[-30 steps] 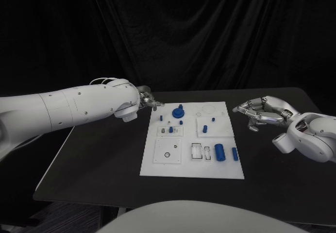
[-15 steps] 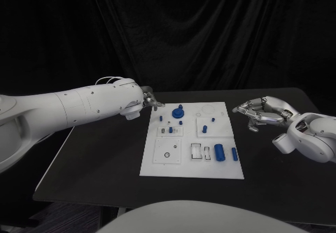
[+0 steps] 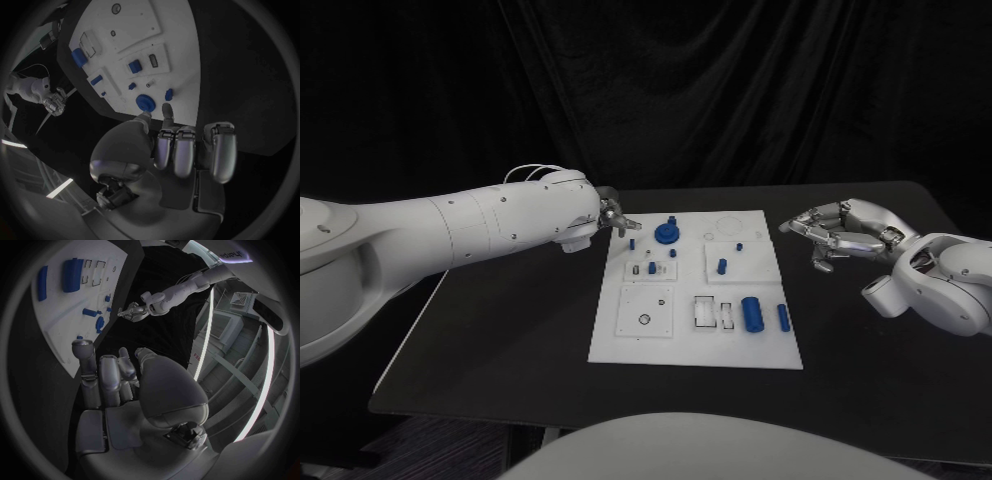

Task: Assemble the parts on the task board

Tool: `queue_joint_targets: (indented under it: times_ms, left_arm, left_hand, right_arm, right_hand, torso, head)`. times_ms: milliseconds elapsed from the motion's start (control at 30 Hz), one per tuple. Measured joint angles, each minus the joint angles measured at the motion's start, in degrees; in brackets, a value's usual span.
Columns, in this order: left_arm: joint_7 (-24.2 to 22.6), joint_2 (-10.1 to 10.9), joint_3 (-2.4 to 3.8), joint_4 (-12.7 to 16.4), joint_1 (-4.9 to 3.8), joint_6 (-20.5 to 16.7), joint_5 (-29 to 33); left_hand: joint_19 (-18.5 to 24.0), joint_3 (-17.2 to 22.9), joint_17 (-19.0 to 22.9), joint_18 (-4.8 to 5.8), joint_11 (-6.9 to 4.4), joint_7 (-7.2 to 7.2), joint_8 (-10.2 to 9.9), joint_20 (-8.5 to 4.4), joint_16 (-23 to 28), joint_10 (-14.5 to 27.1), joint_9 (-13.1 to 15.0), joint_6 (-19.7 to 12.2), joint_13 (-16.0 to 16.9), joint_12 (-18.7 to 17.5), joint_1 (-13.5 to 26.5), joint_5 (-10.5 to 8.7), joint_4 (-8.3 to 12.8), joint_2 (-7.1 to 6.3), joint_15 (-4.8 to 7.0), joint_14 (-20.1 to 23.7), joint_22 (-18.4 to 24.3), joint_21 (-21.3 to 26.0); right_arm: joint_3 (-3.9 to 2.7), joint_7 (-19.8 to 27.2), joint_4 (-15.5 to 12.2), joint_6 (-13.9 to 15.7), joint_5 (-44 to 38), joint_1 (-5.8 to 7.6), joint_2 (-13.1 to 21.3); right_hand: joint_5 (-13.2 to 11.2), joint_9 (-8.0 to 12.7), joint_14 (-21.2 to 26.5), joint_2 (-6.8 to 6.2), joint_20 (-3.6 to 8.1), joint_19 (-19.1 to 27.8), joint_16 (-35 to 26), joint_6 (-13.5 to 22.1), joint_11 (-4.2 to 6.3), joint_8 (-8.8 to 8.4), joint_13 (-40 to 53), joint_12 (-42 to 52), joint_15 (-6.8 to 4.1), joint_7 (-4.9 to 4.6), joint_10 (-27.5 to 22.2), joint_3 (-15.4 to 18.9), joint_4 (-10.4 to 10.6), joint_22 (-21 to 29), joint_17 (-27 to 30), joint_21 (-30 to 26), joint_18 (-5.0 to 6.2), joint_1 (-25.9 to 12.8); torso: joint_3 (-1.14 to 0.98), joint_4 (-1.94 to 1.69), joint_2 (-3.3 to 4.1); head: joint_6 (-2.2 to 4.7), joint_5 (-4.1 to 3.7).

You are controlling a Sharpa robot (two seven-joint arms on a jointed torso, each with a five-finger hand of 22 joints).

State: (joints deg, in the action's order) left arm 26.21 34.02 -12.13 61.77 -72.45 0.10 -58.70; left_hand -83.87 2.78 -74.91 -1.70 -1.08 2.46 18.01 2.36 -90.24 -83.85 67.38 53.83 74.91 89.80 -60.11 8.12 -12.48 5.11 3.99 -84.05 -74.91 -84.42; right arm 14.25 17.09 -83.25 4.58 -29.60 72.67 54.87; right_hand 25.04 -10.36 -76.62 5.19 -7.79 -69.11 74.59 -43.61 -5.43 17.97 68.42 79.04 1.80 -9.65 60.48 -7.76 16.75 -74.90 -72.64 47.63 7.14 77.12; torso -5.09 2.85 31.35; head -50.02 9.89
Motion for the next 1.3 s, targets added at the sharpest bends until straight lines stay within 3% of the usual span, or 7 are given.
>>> queue_joint_targets:
  times_ms: [500,1300]
  left_arm:
    - [-0.62,-1.06,0.00,-1.26,1.00,0.85,-0.28]
    - [-2.40,-4.04,0.01,-6.37,2.46,0.74,-0.38]
  left_hand:
    - [0.00,0.00,0.00,0.01,0.00,0.00,-0.27,0.00,0.00,0.00,-0.04,0.00,0.00,0.00,0.00,0.00,0.00,0.00,0.00,0.00,0.00,0.00]
    - [0.00,0.02,0.00,0.00,0.00,0.41,-1.09,0.00,0.00,0.00,0.59,-1.23,0.00,0.00,-0.45,0.50,0.80,0.44,0.00,0.00,0.00,0.22]
  right_arm:
    - [0.00,-0.07,0.09,-0.24,-0.01,0.00,-0.14]
    - [0.00,-0.41,0.06,-0.84,-0.02,0.00,-0.23]
  right_hand:
    - [0.00,0.06,0.00,0.00,0.00,0.00,0.00,0.00,0.00,0.00,-0.08,0.00,0.00,0.00,0.00,0.00,0.00,-0.04,0.06,0.00,0.00,0.00]
    - [0.00,0.05,0.00,0.00,0.00,0.00,0.00,0.20,0.08,0.00,-0.21,0.00,0.00,0.20,-0.33,0.00,0.00,-0.03,0.12,-0.26,0.01,0.00]
  torso:
    - [0.00,-0.02,0.02]
    - [-0.04,0.00,0.05]
  head:
    - [0.01,0.02]
    - [0.01,-0.07]
